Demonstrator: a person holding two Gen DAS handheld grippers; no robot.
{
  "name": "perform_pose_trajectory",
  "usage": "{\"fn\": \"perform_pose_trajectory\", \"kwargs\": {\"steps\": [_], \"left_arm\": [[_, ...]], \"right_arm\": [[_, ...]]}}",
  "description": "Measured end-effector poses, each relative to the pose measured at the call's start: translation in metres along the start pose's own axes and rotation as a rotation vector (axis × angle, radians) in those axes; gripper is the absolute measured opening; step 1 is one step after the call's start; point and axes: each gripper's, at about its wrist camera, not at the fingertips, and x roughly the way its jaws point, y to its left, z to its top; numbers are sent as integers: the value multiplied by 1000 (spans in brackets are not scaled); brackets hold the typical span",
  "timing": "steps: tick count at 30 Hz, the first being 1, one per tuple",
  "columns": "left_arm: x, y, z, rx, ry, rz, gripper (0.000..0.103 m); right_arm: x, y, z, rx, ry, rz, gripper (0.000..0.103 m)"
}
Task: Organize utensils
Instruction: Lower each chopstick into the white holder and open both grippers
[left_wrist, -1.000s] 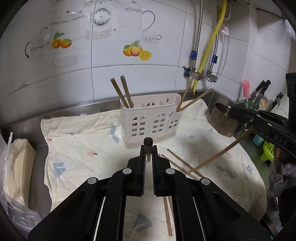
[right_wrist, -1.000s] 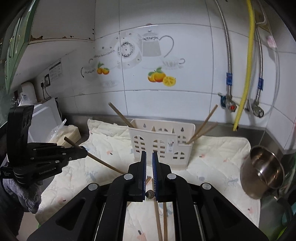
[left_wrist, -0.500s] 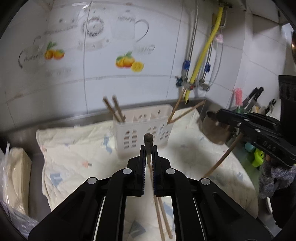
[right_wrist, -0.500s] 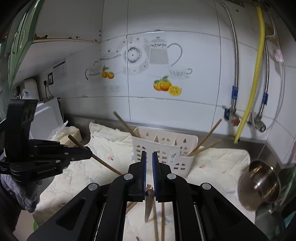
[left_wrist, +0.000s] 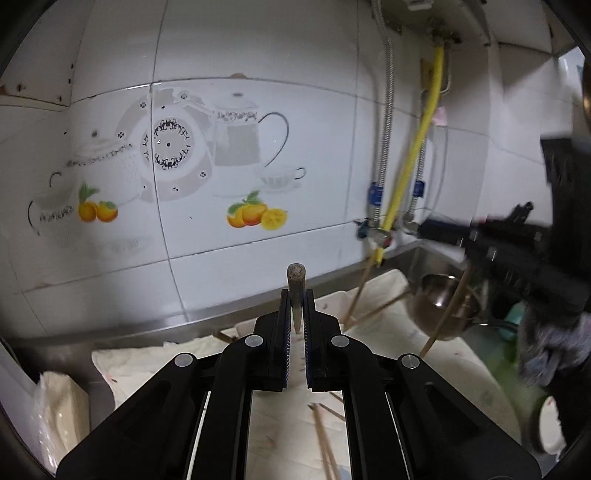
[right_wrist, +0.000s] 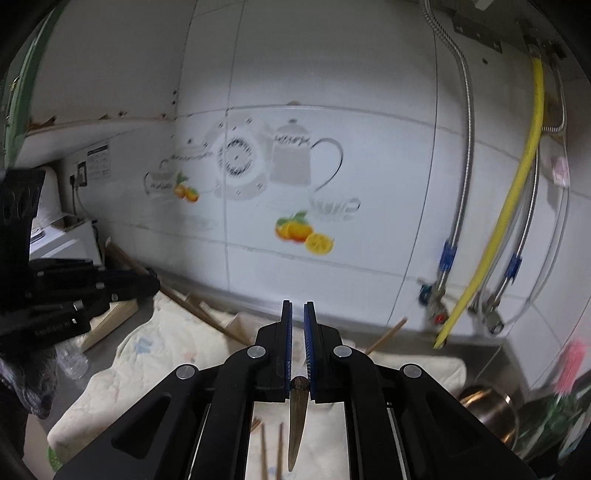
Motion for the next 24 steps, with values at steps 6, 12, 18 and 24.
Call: {"fn": "perform_pose_trajectory", "kwargs": {"steps": [6,12,18,24], "left_arm": [[30,15,1,-18,44,23,5],[55,25,-11,-36,105,33,5],[70,32,-19,-48,140,30,5],[75,35,-22,-52,160,27,5]], "right_arm": [[28,-20,40,-4,-46,-46,6],[57,-38,58,46,-101,-62,6],[88,-48,50,89,-129,-72,6],[117,-55,27,138,-78,-50,6]]}}
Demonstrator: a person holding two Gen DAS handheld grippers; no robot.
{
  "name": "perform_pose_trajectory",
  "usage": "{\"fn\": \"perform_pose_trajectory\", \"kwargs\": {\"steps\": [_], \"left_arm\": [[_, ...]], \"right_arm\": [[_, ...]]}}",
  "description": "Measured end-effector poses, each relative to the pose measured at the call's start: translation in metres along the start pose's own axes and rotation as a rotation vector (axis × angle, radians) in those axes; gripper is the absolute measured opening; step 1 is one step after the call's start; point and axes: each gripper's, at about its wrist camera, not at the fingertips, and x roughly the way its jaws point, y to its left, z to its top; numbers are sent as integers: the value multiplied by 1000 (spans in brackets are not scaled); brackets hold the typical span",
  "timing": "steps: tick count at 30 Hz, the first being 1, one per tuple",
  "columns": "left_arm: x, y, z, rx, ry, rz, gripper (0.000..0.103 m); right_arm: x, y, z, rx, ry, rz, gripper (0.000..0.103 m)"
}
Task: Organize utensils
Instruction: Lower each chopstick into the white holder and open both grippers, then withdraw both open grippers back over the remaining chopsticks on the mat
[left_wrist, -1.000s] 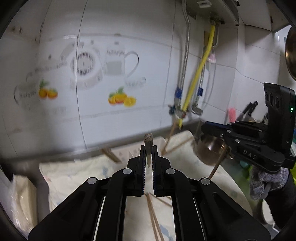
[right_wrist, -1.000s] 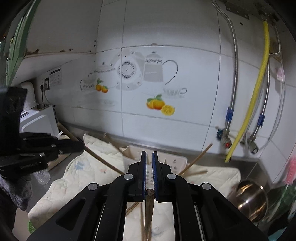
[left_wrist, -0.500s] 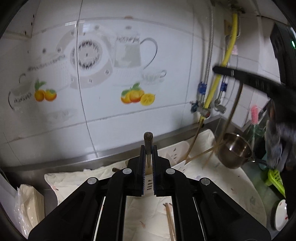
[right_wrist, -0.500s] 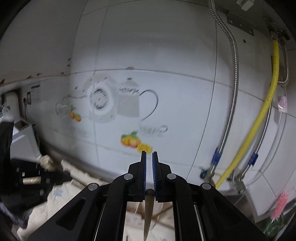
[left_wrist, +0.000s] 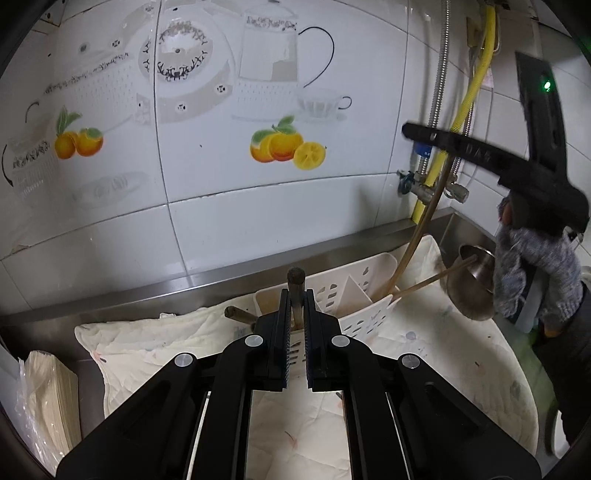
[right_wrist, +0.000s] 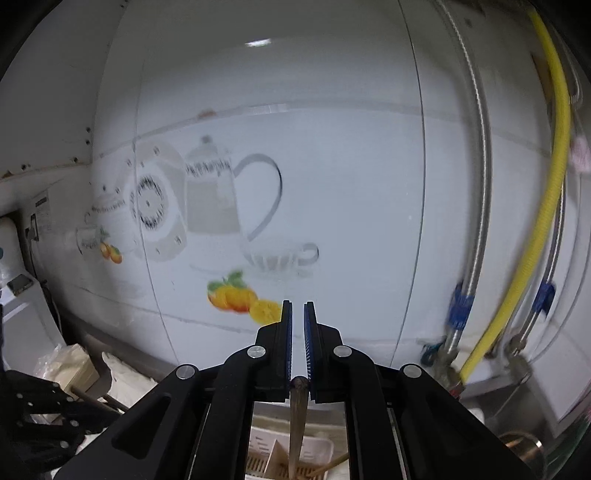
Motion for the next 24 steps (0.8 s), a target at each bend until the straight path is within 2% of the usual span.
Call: {"fn": "perform_pose_trajectory", "kwargs": {"steps": [8,13,16,19,22,24], "left_arm": [[-1,0,-1,-9,6,9,7],[-10,0,2,-21,-15,-3,9],[-20,-3,3,-27,-39,1,19],[-39,-8,-1,-39,-69,-3,28],[-57,-13,-12,-56,-94,-14,34],[-67,-15,-22,-66,-104,-21,42]], "right_arm": [[12,-6,-18,12,59,-8,6],[1,-11,-16,14,40,-26,12],[-17,-13,-13,14,15,-34,23],[-44,-9,-15,5,-16,-37,39],[-71,-1,-25,-8,-31,-45,47],[-90,7,-39,-16,-28,-47,57]]}}
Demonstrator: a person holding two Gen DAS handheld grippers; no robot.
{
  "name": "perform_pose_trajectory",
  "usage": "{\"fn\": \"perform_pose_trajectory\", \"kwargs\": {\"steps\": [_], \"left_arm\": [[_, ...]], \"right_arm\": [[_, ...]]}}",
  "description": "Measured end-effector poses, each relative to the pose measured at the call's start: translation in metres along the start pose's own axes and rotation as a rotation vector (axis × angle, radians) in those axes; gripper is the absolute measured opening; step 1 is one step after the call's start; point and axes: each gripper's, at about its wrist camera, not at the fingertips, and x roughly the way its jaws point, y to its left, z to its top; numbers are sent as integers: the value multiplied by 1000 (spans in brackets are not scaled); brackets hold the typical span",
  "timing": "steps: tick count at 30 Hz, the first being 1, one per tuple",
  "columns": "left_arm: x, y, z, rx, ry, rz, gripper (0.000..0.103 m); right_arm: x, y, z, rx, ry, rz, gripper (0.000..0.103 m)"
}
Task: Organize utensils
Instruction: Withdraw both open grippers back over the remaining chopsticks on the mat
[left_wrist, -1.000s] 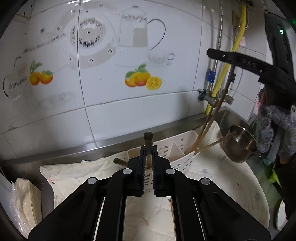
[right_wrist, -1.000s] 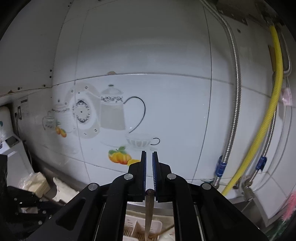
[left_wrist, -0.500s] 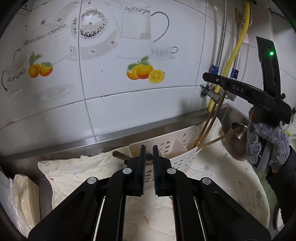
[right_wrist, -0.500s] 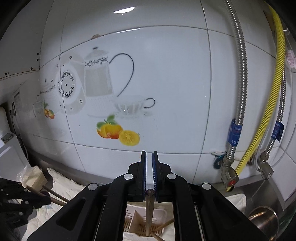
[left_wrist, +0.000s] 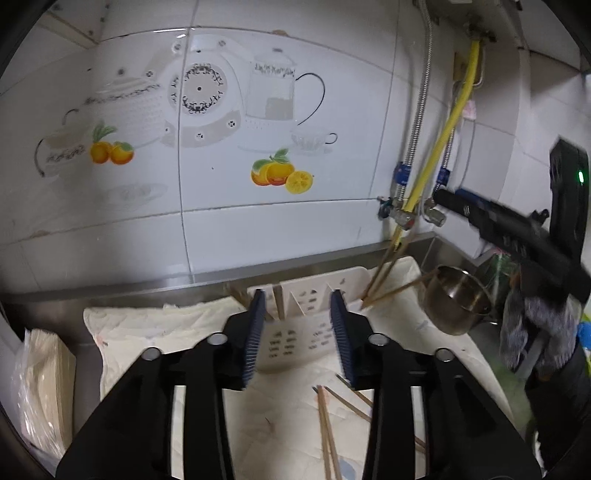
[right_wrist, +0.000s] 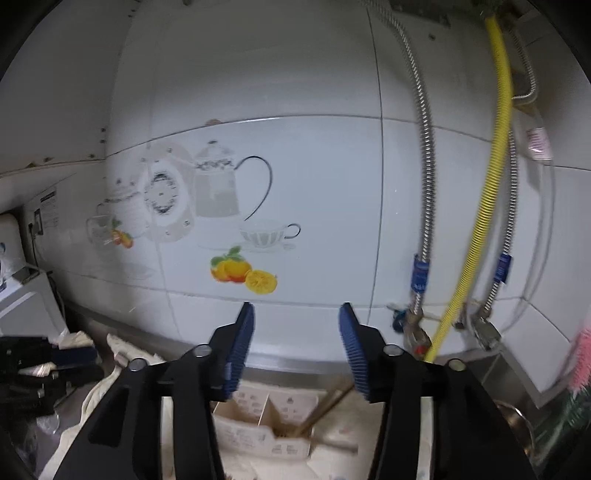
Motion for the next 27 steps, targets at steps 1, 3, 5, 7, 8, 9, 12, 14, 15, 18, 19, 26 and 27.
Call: {"fn": "perform_pose_trajectory", "kwargs": {"steps": [1,3,5,7,8,9,12,14,15,18,19,26,27], "left_arm": [[-7,-3,-7,1,-4,3,45],[-18,-7,-21,11,-15,12,52],[-26,-7,-33,4,-24,24,61],[-35,-6,-49,-10,-20,20,64],[-39,-6,-55,-13,-18,24,69],[-41,-4,-63,-18,-14,35,71],[-49,0,-88,-45,-2,52,73],[-50,4,-102,-70,11,63,75],[-49,7,-108,-80,17,67,75],[-48,14,-130,-113,48,90,75],[-47,15,-135,-121,56,92,75],[-49,25,-169,-158,95,135,75],[-49,26,-172,-162,100,141,75]], "right_arm": [[-7,3,-7,0,3,-1,60],[-19,9,-22,3,24,6,61],[-33,15,-45,14,54,16,69],[-42,20,-66,15,83,20,69],[-47,23,-77,19,95,19,70],[-51,24,-89,26,112,21,71],[-58,26,-119,57,162,40,73],[-63,27,-143,74,200,38,73],[-63,27,-143,74,200,38,73],[-70,28,-173,88,248,48,73],[-74,29,-183,86,255,40,73],[-91,26,-227,118,309,59,66],[-94,27,-233,117,320,64,65]]}}
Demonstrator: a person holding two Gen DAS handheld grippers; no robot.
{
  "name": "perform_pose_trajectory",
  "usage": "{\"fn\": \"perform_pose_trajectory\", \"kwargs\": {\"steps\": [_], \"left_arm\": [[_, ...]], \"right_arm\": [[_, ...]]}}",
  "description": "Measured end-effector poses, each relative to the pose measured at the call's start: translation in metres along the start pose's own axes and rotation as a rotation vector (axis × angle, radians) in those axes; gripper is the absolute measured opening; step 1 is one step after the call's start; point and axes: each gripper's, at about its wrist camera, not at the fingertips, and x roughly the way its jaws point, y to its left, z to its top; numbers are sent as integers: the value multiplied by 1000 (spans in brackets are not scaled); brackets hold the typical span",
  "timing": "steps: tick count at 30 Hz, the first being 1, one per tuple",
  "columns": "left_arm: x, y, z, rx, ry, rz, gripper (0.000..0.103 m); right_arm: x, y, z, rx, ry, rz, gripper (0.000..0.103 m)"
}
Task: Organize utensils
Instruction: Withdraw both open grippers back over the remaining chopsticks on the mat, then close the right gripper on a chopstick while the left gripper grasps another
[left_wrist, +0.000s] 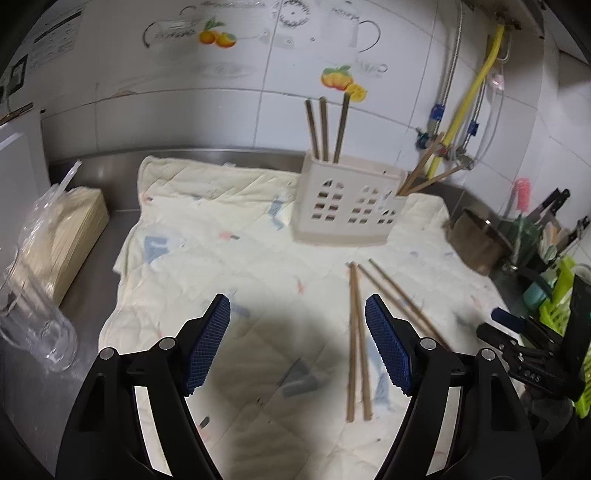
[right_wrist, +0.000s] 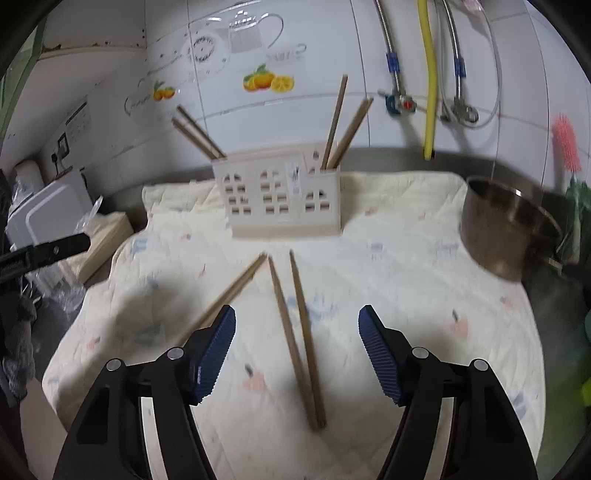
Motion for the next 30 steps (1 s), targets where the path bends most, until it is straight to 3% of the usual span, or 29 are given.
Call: {"fn": "perform_pose_trajectory", "kwargs": {"steps": [11,16,25,30], "left_arm": [[5,9,-20,-27,40,18,73],[8,12,-23,-31,53,11,64],[14,8,-32,-11,85,-14,56],[22,4,-38,-10,112,-45,45]], "right_arm": [[14,5,-45,-58,109,54,38],[25,4,-46,-58,132,70,36],[42,4,-43,-84,168,65,30],[49,4,-45,-98,189,59,29]]}}
